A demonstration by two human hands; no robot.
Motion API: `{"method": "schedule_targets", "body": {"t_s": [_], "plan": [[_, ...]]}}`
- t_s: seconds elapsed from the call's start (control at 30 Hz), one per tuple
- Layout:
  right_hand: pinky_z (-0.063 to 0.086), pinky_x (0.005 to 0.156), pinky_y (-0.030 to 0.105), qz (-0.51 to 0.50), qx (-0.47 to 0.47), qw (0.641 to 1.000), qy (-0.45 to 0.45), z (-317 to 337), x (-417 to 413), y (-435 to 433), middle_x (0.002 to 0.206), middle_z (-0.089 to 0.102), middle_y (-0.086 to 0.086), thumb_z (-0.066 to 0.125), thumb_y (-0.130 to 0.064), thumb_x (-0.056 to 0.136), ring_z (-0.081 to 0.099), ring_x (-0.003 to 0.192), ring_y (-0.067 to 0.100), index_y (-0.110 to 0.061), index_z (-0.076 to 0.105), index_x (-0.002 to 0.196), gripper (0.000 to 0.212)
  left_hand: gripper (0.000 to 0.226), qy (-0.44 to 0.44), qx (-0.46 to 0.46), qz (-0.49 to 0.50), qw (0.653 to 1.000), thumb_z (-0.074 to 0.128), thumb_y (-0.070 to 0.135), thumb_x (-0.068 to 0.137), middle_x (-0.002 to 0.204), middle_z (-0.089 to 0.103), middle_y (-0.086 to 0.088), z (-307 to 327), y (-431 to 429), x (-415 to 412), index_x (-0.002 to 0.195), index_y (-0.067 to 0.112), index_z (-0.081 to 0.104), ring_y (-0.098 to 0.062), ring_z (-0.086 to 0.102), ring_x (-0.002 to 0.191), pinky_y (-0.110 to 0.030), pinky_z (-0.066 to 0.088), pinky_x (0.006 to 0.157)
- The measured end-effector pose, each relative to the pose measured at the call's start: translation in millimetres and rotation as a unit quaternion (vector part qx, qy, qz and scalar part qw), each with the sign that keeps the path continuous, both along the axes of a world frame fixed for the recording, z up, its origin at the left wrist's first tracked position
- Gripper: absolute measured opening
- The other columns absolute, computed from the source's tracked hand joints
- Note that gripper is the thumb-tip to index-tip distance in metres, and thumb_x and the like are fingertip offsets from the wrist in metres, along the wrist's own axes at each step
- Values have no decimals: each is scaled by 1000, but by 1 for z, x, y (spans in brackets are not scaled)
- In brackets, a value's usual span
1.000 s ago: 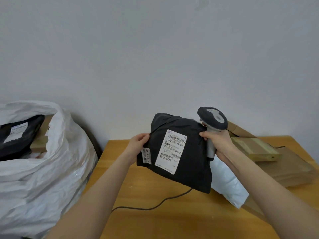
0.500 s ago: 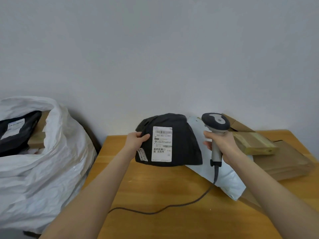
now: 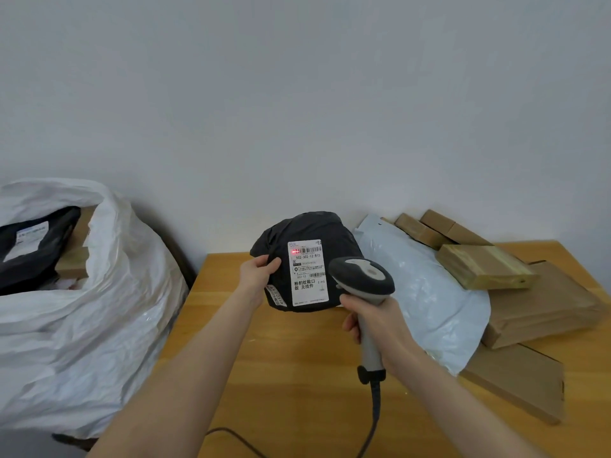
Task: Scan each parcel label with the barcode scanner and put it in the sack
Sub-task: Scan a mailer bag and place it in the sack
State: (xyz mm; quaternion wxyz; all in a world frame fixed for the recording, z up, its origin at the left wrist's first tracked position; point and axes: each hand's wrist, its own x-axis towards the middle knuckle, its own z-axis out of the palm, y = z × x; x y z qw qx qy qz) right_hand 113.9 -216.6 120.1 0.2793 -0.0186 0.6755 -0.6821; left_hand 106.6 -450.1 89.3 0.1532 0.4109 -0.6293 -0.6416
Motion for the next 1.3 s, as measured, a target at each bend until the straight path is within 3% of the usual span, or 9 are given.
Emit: {"method": "schedule_targets", "body": {"t_s": [0.17,0.37,0.77,0.87,1.03,1.3], "plan": [[44,49,28,17,11,1000,5,4,1,-3,56,61,10,68,-12,85,48,46,19,3,66,86,15,41,3,-1,5,1000,63,5,90,126,60,-14,-1,-1,2,129,-2,54,-20,55,101,-27,43,86],[44,49,27,25,14,1000,-9,4,5,-7,54,60,7,68,-14,86,49,44,16,2,65,87,17,47,-2,5,20,1000,64,6,90,132,56,-16,-4,-4,1,134,-2,50,-28,52,121,-30,43,92],[44,49,28,4,20,1000,-18,10,22,-30,53,58,7,69,-14,85,48,46,19,-1,64,76,17,46,1,12,5,1000,62,5,92,132,56,-15,-3,-26,9,135,-1,48,-27,53,118,-29,42,90],[43,50,29,-5,19,1000,-16,11,31,-37,54,58,7,69,-15,84,48,47,19,0,64,76,17,43,0,14,-3,1000,61,6,92,129,58,-15,-5,-35,13,133,0,51,-23,54,106,-30,43,87],[44,49,28,-13,28,1000,2,12,47,-43,55,58,7,69,-16,84,50,48,18,-2,64,78,16,45,-3,11,-12,1000,62,7,91,132,57,-14,-12,-46,16,134,1,50,-28,52,121,-32,43,96],[42,48,29,-31,24,999,-16,12,66,-41,55,58,9,70,-13,83,48,47,19,-1,64,79,14,43,8,27,-15,999,62,5,91,128,59,-13,-12,-41,25,133,0,51,-25,55,112,-34,45,97]]}}
